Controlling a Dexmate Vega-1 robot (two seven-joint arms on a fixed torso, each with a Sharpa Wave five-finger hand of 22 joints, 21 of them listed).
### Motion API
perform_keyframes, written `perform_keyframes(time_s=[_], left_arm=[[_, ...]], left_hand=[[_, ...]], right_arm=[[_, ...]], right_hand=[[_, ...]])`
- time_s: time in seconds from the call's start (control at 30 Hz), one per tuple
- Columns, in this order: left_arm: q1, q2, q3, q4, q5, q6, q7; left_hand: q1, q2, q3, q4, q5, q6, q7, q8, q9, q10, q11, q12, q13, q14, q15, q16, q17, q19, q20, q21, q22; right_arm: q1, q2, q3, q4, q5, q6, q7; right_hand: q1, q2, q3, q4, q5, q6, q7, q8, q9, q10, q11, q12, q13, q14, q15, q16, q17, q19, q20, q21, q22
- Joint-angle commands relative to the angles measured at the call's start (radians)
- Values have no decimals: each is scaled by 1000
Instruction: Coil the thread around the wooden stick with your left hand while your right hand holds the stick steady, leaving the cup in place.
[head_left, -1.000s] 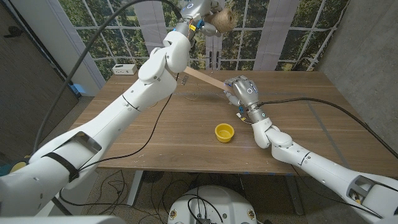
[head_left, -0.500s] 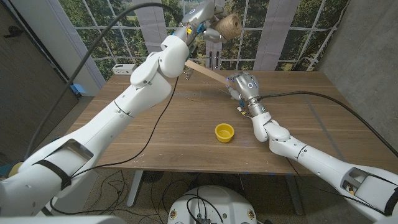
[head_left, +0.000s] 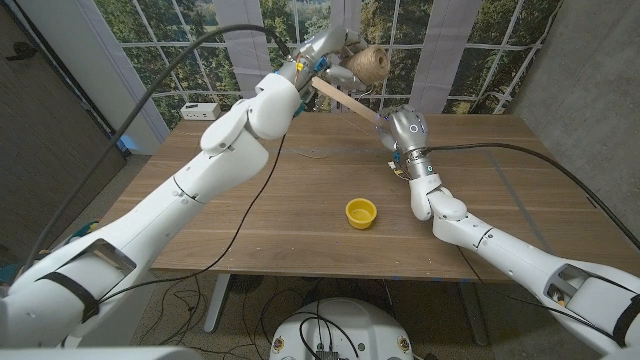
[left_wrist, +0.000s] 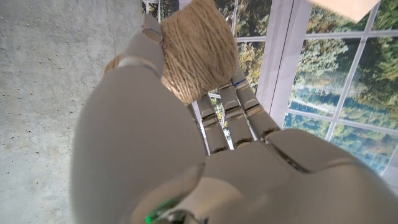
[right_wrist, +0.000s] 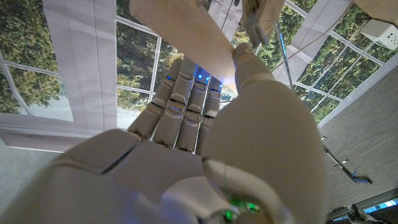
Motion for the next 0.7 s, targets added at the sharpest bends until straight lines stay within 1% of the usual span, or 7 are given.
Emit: perform_keyframes(time_s=[0.03, 0.17, 0.27, 0.33, 0.4, 0.5, 0.7], left_arm=[[49, 19, -7, 17, -112, 3, -13], [55, 29, 2, 21, -129, 14, -10], [64, 28, -7, 35, -174, 2, -9], [68, 31, 1, 37, -176, 8, -1], [69, 33, -1, 45, -208, 5, -13], [83, 35, -7, 55, -251, -5, -11], [114, 52, -8, 53, -305, 22, 0]], left_hand=[[218, 222, 4, 4, 9, 293, -11, 7, 2, 104, -95, -2, 162, 251, -306, 3, 281, 0, 0, 10, 1], [218, 222, 4, 4, 10, 294, -12, 7, 3, 104, -93, -4, 164, 252, -306, 2, 283, -2, 1, 16, 2], [219, 222, 3, 4, 10, 294, -9, 7, 3, 105, -92, -5, 164, 253, -306, 2, 284, -4, 2, 20, 2], [219, 222, 3, 4, 10, 294, -8, 6, 3, 105, -92, -6, 165, 253, -306, 1, 285, -4, 3, 24, 3], [219, 222, 3, 4, 10, 295, -8, 6, 3, 105, -92, -7, 166, 253, -306, 0, 286, -5, 3, 27, 3], [220, 222, 3, 4, 10, 294, -8, 5, 3, 104, -90, -9, 167, 253, -306, -1, 287, -6, 3, 31, 3], [221, 222, 4, 4, 11, 292, -6, 4, 4, 103, -88, -12, 168, 254, -306, -3, 289, -8, 4, 37, 4]], right_arm=[[-8, -6, 40, -36, 29, -38, -82], [-10, -6, 52, -40, 35, -48, -102], [-11, -8, 58, -43, 37, -49, -118], [-12, -8, 62, -43, 39, -45, -135], [-12, -10, 62, -42, 37, -40, -147], [-10, -14, 62, -38, 33, -30, -166], [-15, -22, 66, -35, 32, -18, -195]], right_hand=[[92, 96, 7, 4, 5, 141, -130, 2, 29, 104, -91, 2, 35, 81, -150, -2, 4, -3, -30, 9, 2], [92, 95, 7, 4, 5, 140, -131, 1, 28, 104, -90, 1, 34, 82, -150, -3, 5, -4, -30, 12, 2], [92, 95, 7, 4, 5, 142, -132, 2, 28, 104, -92, 1, 34, 82, -150, -5, 5, -3, -30, 14, 2], [92, 95, 7, 4, 5, 142, -131, 2, 28, 106, -91, 1, 34, 82, -150, -6, 5, -3, -30, 15, 1], [91, 95, 6, 4, 5, 142, -131, 1, 28, 106, -91, 0, 34, 84, -150, -6, 6, -5, -31, 16, 1], [92, 95, 7, 4, 6, 143, -130, 1, 28, 107, -90, 0, 35, 85, -150, -7, 6, -4, -32, 18, 1], [91, 94, 6, 4, 7, 144, -131, 1, 28, 109, -91, -1, 34, 87, -150, -9, 8, -5, -33, 22, 0]])
